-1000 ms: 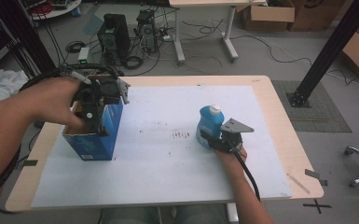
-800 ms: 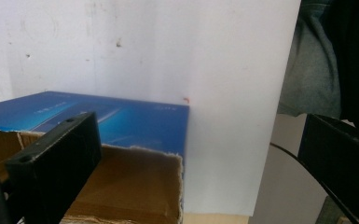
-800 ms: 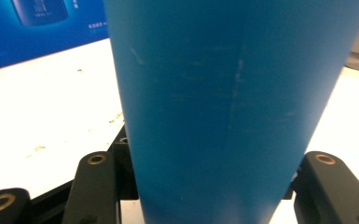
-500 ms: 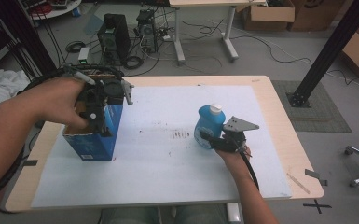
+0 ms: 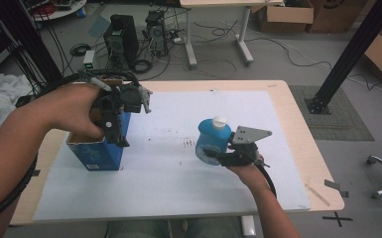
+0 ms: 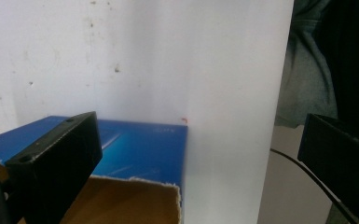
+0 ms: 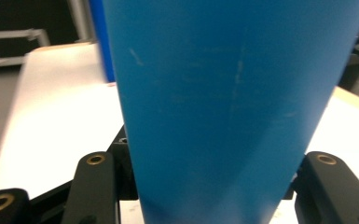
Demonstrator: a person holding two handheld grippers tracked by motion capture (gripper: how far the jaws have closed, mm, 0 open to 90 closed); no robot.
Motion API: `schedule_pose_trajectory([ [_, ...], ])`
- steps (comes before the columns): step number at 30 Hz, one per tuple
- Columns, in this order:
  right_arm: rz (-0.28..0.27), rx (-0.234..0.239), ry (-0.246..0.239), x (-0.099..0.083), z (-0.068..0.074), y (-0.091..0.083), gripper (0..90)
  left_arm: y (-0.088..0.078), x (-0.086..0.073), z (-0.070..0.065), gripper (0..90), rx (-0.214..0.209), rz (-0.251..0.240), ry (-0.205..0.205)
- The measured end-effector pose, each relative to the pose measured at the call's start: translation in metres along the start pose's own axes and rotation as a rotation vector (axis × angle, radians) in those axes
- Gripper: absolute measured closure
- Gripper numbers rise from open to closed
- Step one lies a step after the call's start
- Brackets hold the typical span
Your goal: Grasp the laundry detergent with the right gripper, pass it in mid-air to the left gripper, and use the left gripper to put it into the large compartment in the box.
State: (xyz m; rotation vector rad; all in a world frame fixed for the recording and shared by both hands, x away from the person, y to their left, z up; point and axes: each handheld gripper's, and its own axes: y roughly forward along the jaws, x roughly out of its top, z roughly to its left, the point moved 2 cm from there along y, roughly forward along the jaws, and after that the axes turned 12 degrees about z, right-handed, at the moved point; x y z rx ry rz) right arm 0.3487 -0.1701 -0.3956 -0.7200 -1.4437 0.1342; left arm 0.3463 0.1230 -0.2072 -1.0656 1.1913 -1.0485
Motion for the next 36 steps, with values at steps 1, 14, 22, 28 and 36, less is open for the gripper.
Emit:
schedule_pose_trajectory([
  [1,0.014,0.043,-0.029,0.002,0.004,0.003,44.3,0.002,0.004,-0.001,0.1,-0.005,0.002,0.007],
  [14,0.027,0.224,-0.120,0.011,0.023,0.029,44.4,0.013,0.027,-0.006,0.1,-0.029,-0.018,0.052],
  [22,0.045,0.268,-0.156,0.021,0.031,0.047,44.5,0.018,0.040,-0.008,0.1,-0.025,-0.007,0.059],
  [28,0.045,0.292,-0.174,0.031,0.038,0.062,44.5,0.023,0.054,-0.012,0.1,-0.037,-0.006,0.083],
  [36,0.062,0.313,-0.188,0.040,0.044,0.080,44.5,0.035,0.069,-0.016,0.1,-0.054,0.014,0.103],
])
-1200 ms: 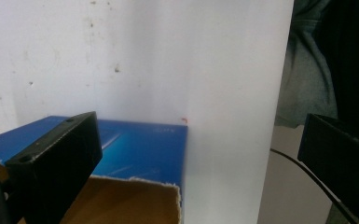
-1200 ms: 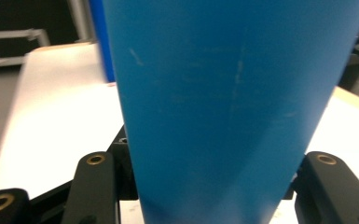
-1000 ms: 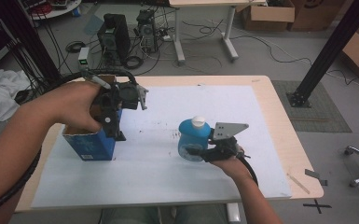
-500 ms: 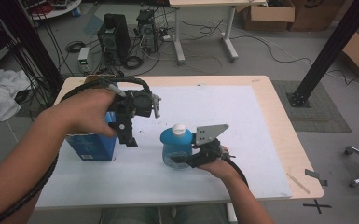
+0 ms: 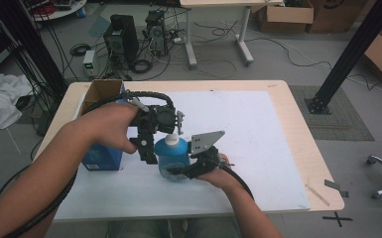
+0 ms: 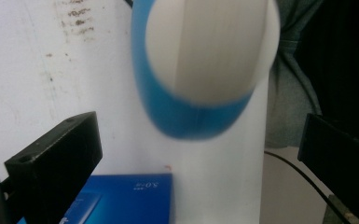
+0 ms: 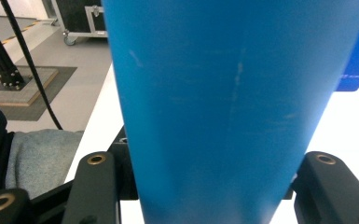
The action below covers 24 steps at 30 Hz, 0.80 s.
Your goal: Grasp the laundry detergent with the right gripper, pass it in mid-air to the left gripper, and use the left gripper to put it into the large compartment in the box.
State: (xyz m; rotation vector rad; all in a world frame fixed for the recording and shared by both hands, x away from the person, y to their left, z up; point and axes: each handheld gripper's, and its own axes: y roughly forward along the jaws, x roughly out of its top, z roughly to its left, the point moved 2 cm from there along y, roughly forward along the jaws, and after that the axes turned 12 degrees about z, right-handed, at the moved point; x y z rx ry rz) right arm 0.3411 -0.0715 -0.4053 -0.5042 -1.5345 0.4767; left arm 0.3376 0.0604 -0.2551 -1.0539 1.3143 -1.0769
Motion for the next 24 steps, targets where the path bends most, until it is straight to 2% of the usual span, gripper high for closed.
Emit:
schedule_pose_trajectory([
  [8,-0.015,0.019,0.000,0.006,-0.001,0.007,44.6,0.007,0.013,-0.002,0.1,0.010,-0.007,0.016],
  [17,-0.020,0.024,-0.003,0.010,-0.001,0.011,44.6,0.009,0.019,-0.002,2.2,0.021,-0.011,0.023],
  [24,-0.019,0.021,0.000,0.012,0.000,0.011,44.6,0.009,0.022,-0.003,5.0,0.037,0.017,0.029],
])
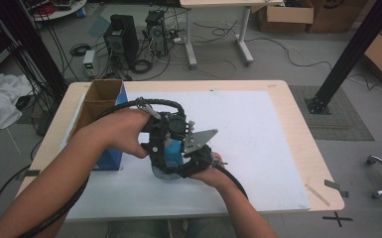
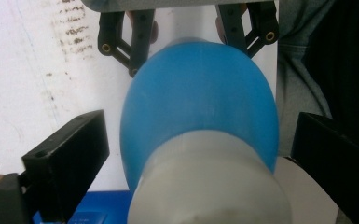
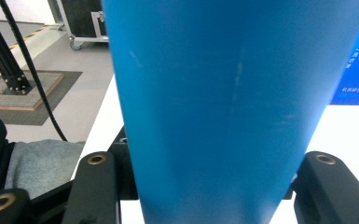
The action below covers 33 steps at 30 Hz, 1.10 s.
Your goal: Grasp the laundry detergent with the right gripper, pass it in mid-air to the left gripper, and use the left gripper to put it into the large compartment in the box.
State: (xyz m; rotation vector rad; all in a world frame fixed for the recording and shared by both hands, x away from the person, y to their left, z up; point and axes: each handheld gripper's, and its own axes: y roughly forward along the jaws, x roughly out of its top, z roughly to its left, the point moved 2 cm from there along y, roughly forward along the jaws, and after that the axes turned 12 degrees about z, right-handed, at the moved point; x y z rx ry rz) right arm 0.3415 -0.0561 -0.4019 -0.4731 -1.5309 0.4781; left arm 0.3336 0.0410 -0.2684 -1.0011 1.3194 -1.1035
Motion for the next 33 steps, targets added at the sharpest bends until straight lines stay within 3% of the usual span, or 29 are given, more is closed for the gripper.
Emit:
schedule_pose_trajectory([
  [7,-0.008,-0.011,-0.021,0.0035,0.0001,-0.0012,44.6,0.0022,0.0006,-0.0017,13.8,-0.005,0.011,0.006],
  [9,-0.011,0.003,-0.007,0.0040,0.0021,-0.0009,44.7,0.0029,0.0003,-0.0019,15.6,-0.005,0.013,0.005],
  [33,-0.024,0.007,-0.004,0.0020,0.0001,-0.0012,44.8,0.0028,0.0031,-0.0001,28.2,0.018,0.020,0.006],
])
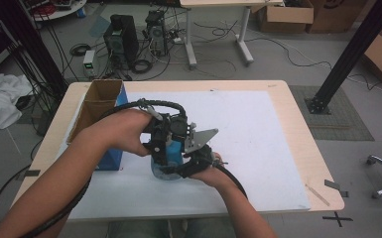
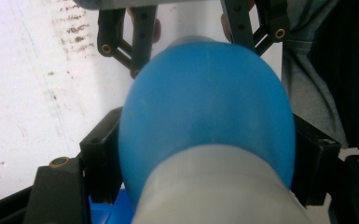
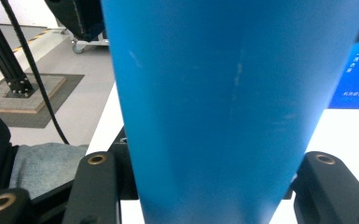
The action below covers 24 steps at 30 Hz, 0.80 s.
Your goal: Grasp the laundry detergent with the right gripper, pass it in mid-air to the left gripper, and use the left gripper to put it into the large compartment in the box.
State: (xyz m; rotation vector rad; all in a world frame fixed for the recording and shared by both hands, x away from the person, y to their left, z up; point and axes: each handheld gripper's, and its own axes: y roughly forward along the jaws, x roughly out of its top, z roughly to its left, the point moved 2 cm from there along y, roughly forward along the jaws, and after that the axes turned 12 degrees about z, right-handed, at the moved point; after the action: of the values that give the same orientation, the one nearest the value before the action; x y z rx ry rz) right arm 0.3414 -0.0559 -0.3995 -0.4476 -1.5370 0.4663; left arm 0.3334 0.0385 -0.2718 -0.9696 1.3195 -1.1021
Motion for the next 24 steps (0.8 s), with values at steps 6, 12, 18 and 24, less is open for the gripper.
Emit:
schedule_pose_trajectory([
  [6,-0.004,0.001,-0.006,0.0002,-0.0003,0.0000,44.8,0.0007,-0.0011,0.0002,29.5,0.001,0.002,-0.005],
  [12,-0.004,0.006,-0.003,-0.0002,-0.0005,0.0006,44.9,0.0014,-0.0004,0.0004,33.0,-0.001,0.012,-0.001],
  [18,-0.001,0.010,0.010,-0.0011,0.0002,0.0012,44.9,0.0007,0.0001,0.0004,35.6,0.002,0.011,-0.002],
  [24,-0.002,0.007,-0.004,-0.0015,-0.0004,0.0026,45.0,0.0040,0.0010,-0.0005,37.7,0.006,0.019,0.002],
])
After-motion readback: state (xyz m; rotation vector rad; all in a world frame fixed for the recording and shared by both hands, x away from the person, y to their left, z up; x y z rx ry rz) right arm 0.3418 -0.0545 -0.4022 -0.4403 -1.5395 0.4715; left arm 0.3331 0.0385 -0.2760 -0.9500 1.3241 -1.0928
